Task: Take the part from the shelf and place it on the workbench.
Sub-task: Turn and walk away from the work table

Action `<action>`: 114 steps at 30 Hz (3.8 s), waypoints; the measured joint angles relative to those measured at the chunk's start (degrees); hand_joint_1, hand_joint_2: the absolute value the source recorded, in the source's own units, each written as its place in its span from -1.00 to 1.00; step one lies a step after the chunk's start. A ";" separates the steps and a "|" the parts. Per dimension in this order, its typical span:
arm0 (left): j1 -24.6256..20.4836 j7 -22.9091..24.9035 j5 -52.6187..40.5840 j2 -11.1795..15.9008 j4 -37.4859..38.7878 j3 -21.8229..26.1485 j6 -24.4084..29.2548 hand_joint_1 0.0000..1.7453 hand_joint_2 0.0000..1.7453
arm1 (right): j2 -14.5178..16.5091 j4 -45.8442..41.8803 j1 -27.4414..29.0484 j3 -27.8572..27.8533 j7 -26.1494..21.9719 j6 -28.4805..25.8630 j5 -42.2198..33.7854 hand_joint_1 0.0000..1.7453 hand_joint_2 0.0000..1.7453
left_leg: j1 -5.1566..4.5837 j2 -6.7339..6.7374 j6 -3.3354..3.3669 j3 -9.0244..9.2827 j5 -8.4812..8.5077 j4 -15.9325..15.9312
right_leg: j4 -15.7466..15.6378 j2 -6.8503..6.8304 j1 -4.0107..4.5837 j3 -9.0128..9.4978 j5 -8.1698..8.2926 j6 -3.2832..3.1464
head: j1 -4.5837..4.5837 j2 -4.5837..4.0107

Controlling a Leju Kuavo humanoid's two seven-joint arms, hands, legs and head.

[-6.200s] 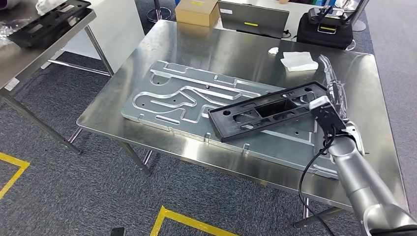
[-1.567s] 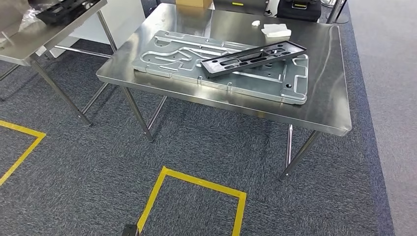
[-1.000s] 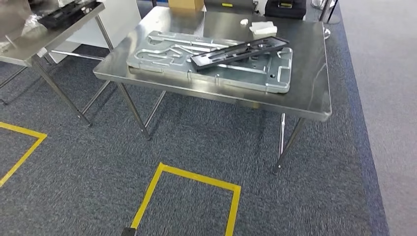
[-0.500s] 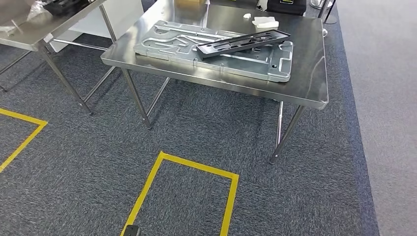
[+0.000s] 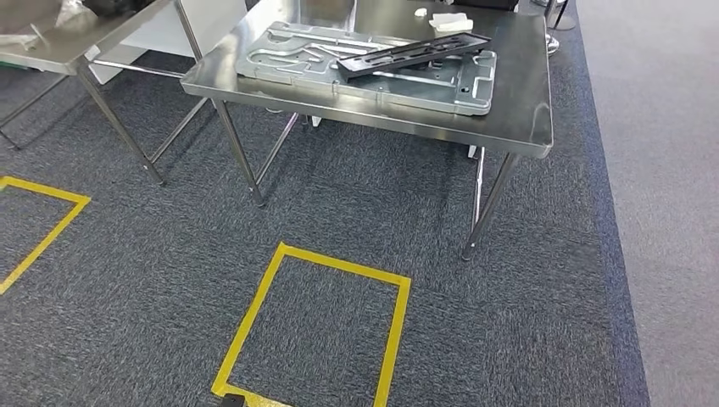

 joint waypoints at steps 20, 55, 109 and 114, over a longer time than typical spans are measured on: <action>-0.02 1.14 -0.22 -0.02 0.00 -0.98 -0.17 -1.00 -1.00 | 0.91 0.00 0.21 0.33 -11.67 -5.65 1.89 -1.00 1.00 | 0.34 -0.46 1.09 8.43 -4.00 -3.81 | -0.45 -0.04 -0.86 -4.75 5.23 1.10 | 0.00 0.01; -0.11 2.60 -0.43 -0.05 0.01 -1.84 0.32 -1.00 -1.00 | 1.81 0.00 -0.08 0.42 -11.77 -5.20 1.74 -1.00 1.00 | 1.30 -4.30 -0.57 7.78 -4.70 -1.57 | 1.05 5.95 0.01 -6.36 5.37 0.53 | -0.01 0.01; 0.47 2.29 -0.56 0.20 0.03 -3.10 0.27 -1.00 -1.00 | 2.11 0.02 0.25 0.33 -12.42 -5.23 3.11 -1.00 1.00 | 0.87 0.55 -1.05 4.58 -12.39 8.37 | 1.52 0.70 -0.06 -7.41 5.57 -0.20 | 0.02 0.01; 0.83 2.08 -0.51 0.20 0.03 -3.39 -0.27 -1.00 -1.00 | 2.03 0.02 0.49 0.31 -12.76 -5.42 2.96 -1.00 1.00 | 0.91 -1.24 -0.50 4.49 -8.45 7.09 | 1.93 4.94 0.23 -7.48 5.63 -0.28 | 0.02 0.01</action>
